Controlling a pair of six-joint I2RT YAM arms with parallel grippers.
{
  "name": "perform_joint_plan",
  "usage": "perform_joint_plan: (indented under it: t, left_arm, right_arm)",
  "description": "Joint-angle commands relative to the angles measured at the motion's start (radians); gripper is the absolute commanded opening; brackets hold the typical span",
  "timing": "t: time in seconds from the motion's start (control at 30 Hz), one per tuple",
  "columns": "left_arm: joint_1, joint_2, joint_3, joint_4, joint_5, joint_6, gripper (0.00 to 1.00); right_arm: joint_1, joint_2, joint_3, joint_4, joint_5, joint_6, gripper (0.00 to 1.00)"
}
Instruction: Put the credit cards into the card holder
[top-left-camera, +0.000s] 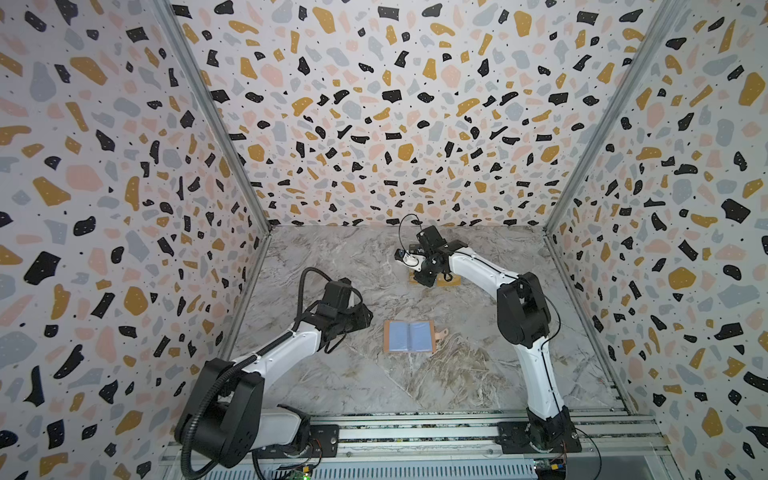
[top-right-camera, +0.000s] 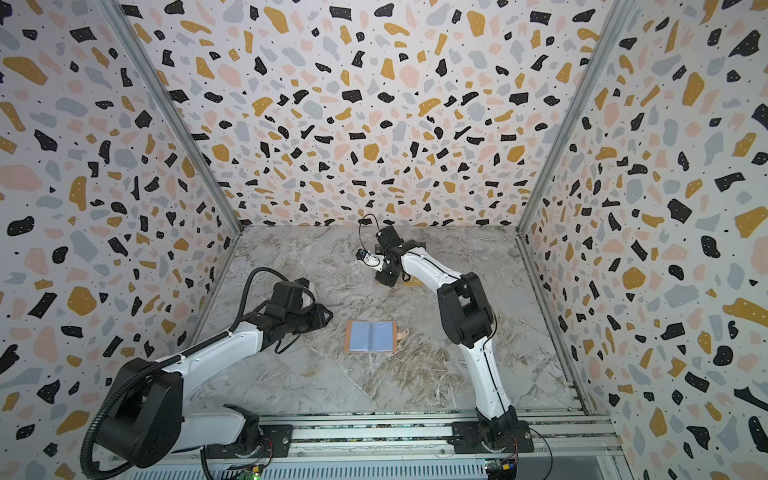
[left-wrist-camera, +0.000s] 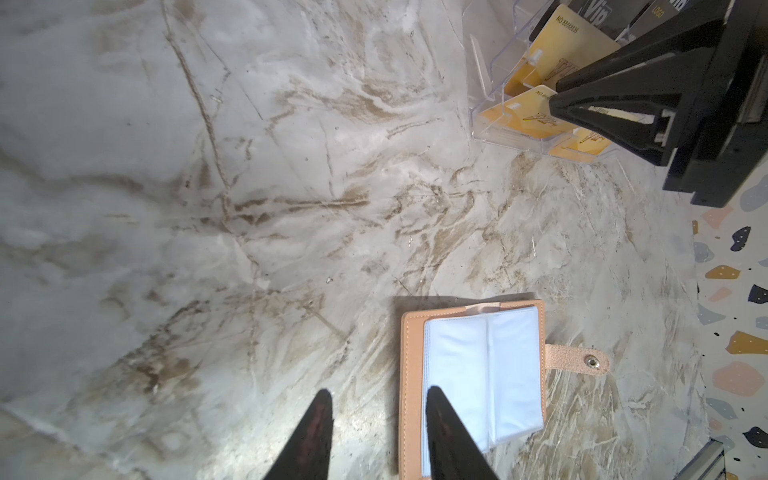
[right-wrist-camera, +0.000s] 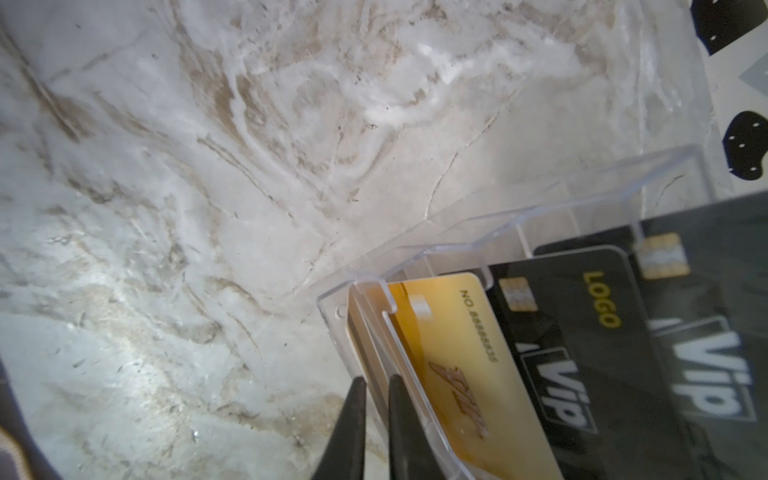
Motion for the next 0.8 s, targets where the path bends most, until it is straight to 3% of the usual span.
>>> perform_joint_plan:
  t: [0.0, 0.43, 0.77]
  left_arm:
    - [0.003, -0.01, 0.022, -0.015, 0.006, 0.007, 0.39]
    - [0.003, -0.021, 0.027, -0.037, -0.005, 0.012, 0.39]
    - [0.004, -0.021, 0.028, -0.038, -0.012, 0.009, 0.39]
  right_arm:
    - [0.004, -0.019, 0.02, -0.038, -0.022, -0.015, 0.14]
    - [0.002, 0.026, 0.015, -0.027, 0.031, -0.024, 0.28]
    - [0.002, 0.009, -0.028, 0.011, 0.048, -0.035, 0.23]
